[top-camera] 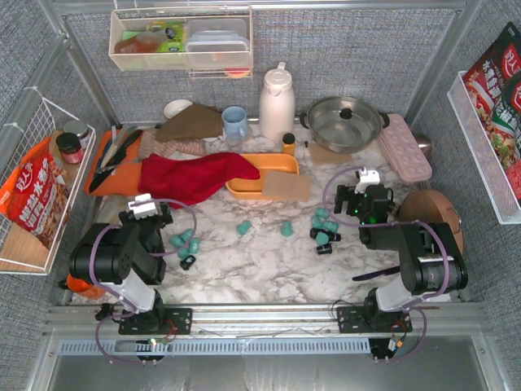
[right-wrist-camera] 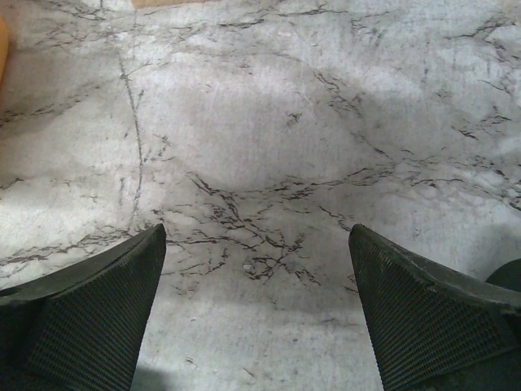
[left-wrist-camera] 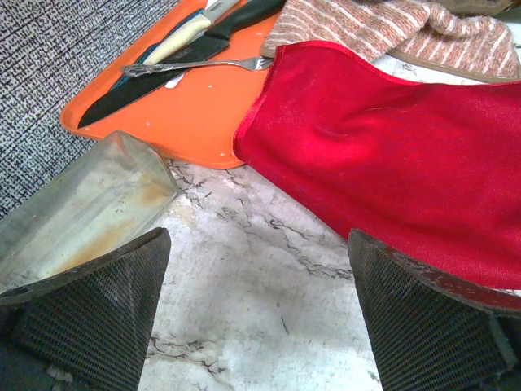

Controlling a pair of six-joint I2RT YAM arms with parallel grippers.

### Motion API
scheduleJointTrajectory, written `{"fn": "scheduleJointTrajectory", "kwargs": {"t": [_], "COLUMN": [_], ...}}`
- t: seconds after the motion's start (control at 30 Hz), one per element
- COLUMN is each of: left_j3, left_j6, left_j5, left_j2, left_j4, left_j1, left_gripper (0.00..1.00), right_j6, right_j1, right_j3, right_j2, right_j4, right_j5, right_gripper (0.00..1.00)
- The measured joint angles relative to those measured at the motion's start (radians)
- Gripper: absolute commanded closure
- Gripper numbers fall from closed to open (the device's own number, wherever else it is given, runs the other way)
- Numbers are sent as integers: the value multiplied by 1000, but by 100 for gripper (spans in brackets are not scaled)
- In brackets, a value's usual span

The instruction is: Mix the coffee capsules in the storage basket

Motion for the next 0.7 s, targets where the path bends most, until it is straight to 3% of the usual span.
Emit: {"fn": "scheduleJointTrajectory", "kwargs": {"t": [0.27,0.7], "left_j3": [0,7], "left_j6": [0,-16], "left_j5": [0,-64], "left_j2": [0,2], "left_j4": [0,-2], "left_j1": [0,0], "left_gripper": [0,1], "right_j6": [0,84], "right_j1": [22,44], "right_j3": [5,187], "right_j2": [-63,-338], "right_j4": [-61,-565], "right_j5": [38,298], "right_gripper": [1,1]}}
